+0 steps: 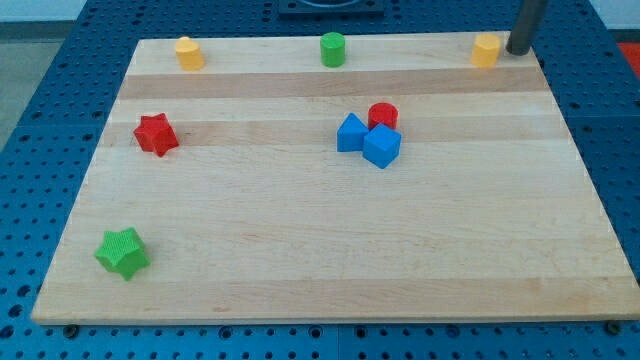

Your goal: Push the hexagon closer to the red circle

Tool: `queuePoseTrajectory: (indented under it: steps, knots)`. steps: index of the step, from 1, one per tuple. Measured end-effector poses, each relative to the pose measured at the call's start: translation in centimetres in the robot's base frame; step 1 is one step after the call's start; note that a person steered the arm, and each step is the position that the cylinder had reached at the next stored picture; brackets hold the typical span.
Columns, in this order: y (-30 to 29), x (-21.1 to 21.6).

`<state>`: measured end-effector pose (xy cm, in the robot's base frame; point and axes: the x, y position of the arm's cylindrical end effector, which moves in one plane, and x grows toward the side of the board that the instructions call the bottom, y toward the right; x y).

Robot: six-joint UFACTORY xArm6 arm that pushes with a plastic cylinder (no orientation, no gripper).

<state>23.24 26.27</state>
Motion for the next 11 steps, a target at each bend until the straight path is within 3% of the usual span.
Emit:
queuePoseTrajectory:
  steps: [4, 11]
  knots:
    - [-9.6, 0.5]
    - [-20.4, 6.9]
